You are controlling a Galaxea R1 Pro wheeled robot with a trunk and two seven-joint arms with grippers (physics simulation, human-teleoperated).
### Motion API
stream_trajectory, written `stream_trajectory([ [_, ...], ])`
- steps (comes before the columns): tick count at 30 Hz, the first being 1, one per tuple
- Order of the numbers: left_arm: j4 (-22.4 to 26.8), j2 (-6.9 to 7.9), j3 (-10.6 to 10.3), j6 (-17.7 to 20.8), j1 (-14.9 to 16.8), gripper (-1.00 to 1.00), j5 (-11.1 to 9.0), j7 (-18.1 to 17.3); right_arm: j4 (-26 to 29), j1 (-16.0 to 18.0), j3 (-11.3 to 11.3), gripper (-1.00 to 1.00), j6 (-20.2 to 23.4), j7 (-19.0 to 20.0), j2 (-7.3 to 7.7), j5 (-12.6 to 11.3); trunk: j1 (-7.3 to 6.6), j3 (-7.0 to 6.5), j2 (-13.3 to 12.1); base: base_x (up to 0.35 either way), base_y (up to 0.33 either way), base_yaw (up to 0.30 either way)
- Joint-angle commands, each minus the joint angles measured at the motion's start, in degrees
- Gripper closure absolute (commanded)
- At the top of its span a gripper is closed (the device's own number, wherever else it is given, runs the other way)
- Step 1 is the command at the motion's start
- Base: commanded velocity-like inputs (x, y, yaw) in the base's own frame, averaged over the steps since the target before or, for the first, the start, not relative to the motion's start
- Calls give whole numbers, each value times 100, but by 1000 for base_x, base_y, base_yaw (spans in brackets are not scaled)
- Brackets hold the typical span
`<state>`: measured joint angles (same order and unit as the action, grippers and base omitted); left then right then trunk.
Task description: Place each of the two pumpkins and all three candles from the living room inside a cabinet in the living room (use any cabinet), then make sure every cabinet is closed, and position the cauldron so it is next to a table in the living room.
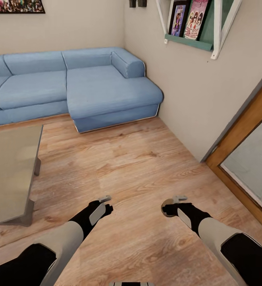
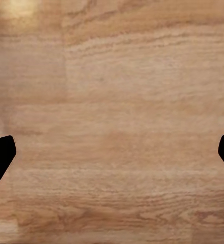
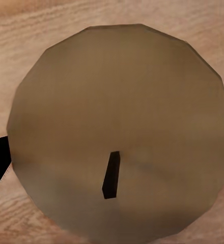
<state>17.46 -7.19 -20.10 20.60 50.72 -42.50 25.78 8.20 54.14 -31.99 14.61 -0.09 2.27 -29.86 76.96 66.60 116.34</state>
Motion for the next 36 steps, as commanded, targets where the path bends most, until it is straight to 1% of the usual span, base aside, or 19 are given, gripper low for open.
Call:
stream_trajectory([
  [1,8,2,-48,10,-2,-100,-48,41,13,0,-29,100,32,0,7,-25,-1,-4,2,0,0,175],
  [8,3,-9,-48,-28,-63,-100,-51,43,11,0,-20,100,33,1,22,-22,-1,-56,2,0,0,175],
  [10,3,-17,-48,-24,-72,-100,-53,42,11,0,-22,100,33,1,38,-21,-1,-71,2,0,0,175],
  [14,3,-33,-55,-29,-118,-100,-56,41,11,0,-34,100,33,1,122,-20,-1,-101,2,0,0,175],
  [21,3,-32,-56,-25,-132,-100,-56,43,11,0,-23,100,33,1,138,-18,-1,-154,2,-13,-1,170],
  [26,2,-36,-56,-21,-133,-100,-56,41,14,0,-23,100,33,1,142,-17,-1,-180,2,-244,-100,77],
  [36,-3,-37,-56,-25,-133,-100,-56,41,14,0,-34,100,34,1,135,-11,-1,-259,2,-235,-195,74],
])
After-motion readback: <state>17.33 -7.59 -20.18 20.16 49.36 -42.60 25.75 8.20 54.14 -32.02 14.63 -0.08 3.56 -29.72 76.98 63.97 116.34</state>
